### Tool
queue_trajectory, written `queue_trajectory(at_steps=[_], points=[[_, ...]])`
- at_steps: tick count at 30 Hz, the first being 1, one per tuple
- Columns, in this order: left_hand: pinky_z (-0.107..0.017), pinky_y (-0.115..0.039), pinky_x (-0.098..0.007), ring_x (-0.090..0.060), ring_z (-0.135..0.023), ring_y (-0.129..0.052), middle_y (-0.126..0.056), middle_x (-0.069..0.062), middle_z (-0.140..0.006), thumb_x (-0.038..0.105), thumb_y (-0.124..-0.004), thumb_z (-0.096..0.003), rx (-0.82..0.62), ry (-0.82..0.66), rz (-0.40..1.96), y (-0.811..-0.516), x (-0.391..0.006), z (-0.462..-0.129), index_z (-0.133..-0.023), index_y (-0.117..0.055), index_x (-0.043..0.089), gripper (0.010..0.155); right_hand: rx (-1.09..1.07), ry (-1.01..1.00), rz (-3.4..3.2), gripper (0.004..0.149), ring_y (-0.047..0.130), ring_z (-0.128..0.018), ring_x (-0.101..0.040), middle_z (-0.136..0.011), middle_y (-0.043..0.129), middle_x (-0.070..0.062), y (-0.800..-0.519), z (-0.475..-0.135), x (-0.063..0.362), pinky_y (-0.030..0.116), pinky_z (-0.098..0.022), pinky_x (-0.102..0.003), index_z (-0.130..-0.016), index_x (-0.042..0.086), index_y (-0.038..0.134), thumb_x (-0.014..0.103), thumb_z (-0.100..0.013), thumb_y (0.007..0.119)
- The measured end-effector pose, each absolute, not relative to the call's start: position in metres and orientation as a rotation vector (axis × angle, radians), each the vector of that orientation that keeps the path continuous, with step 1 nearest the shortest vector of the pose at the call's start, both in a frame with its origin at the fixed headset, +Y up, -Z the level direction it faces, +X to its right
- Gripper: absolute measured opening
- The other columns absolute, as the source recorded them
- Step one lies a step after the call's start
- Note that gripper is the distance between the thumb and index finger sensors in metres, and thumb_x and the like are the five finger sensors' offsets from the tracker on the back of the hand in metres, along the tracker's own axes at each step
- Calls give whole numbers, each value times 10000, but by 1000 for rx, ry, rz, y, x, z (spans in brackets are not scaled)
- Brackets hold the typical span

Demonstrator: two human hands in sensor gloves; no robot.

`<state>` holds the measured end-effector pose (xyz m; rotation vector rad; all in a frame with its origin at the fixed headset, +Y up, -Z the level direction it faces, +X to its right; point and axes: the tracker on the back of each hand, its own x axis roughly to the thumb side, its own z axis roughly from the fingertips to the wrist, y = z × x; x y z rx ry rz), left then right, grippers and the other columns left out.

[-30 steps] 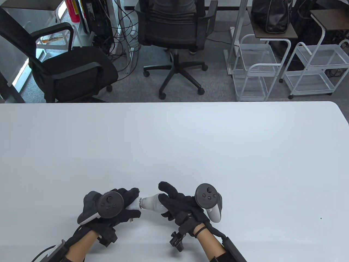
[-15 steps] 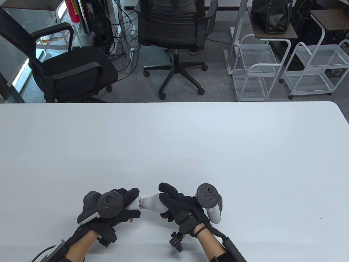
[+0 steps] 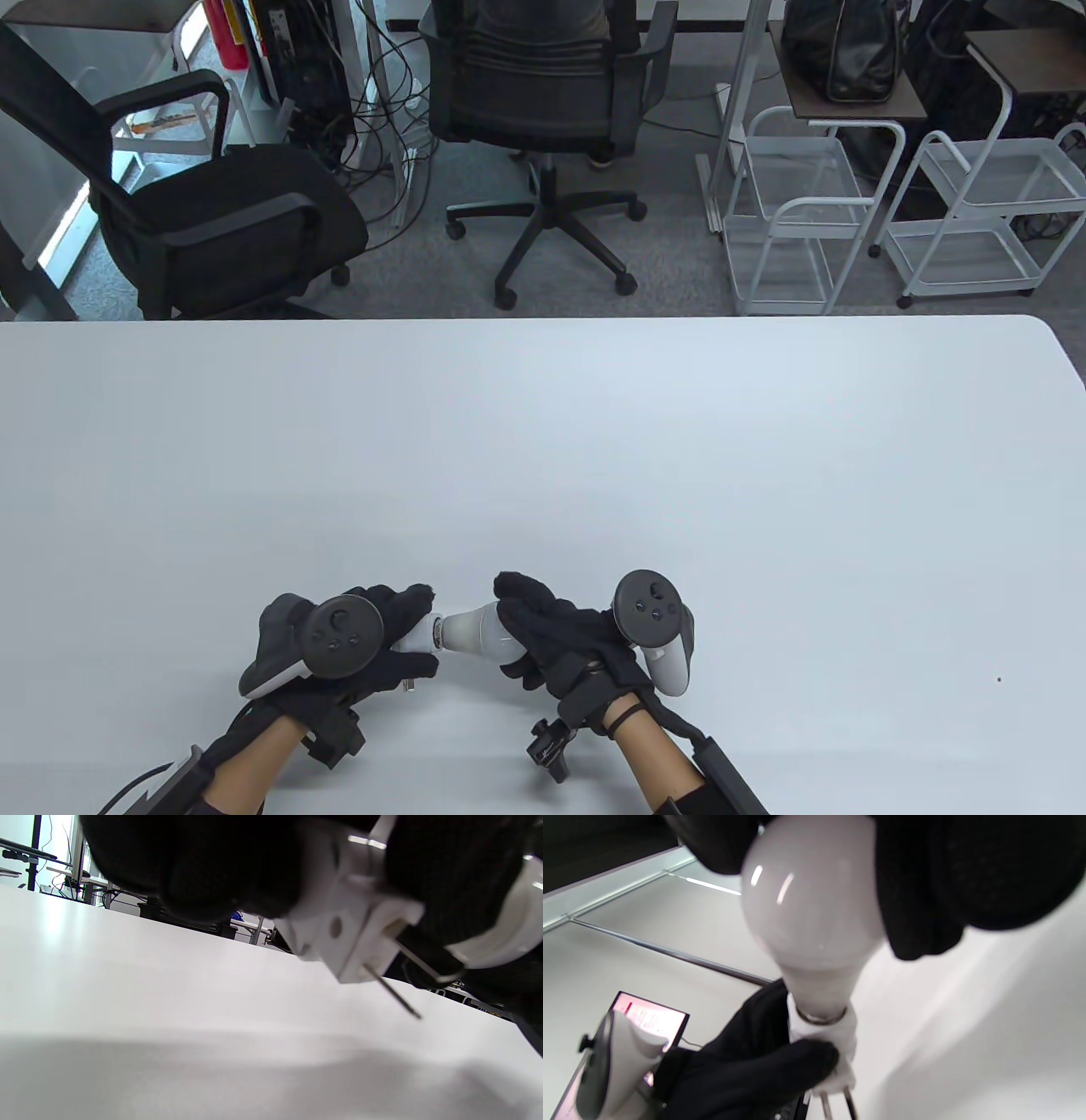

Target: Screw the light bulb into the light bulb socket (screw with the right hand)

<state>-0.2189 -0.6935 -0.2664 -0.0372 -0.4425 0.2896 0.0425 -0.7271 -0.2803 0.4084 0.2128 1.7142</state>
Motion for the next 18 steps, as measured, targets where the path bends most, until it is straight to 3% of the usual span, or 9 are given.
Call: queue_trajectory(at_steps=[2,4,9,12,14,16,18], points=[[-669,-677,-568,-222,-555,-888,-868,-148,-719,563,-911,-417,-34,-438,282,-693,-219,-266,-1033,-715,166,759,451,259,1687,568,882,-424,-536,-883,516,-510,-726,-280,41,803,-249,-508,-1012,-100,559,268,-598,684],[-669,-676,-568,-223,-555,-888,-867,-147,-719,560,-915,-416,-30,-433,288,-693,-220,-266,-1032,-716,166,758,458,271,1696,588,876,-436,-533,-887,503,-505,-727,-280,40,801,-261,-501,-1014,-116,518,255,-589,684],[-670,-678,-566,-220,-556,-889,-867,-145,-720,564,-911,-417,-34,-441,293,-693,-219,-266,-1033,-715,168,758,388,246,1686,515,934,-341,-451,-695,680,-520,-729,-281,42,834,-178,-439,-1028,-12,543,277,-616,653],[-669,-677,-568,-221,-556,-889,-867,-146,-720,563,-912,-418,-37,-445,291,-694,-219,-266,-1034,-715,166,758,396,252,1704,497,948,-334,-443,-650,720,-524,-728,-281,43,844,-168,-437,-995,-48,615,280,-622,639],[-670,-677,-567,-222,-556,-889,-867,-145,-720,562,-912,-416,-34,-445,284,-694,-219,-266,-1033,-714,168,758,390,241,1694,521,931,-368,-479,-684,706,-530,-729,-281,44,836,-202,-462,-991,-71,624,287,-613,656],[-671,-677,-566,-220,-557,-888,-866,-145,-721,562,-912,-417,-24,-440,275,-693,-219,-266,-1033,-715,168,757,430,314,1650,572,883,-420,-528,-873,515,-524,-730,-281,41,805,-247,-495,-1011,-109,544,268,-603,679],[-672,-675,-568,-223,-557,-888,-865,-147,-722,559,-916,-415,-24,-439,275,-693,-220,-266,-1034,-714,168,759,428,328,1656,581,869,-442,-532,-871,517,-514,-731,-281,41,798,-264,-498,-1015,-109,510,256,-596,681]])
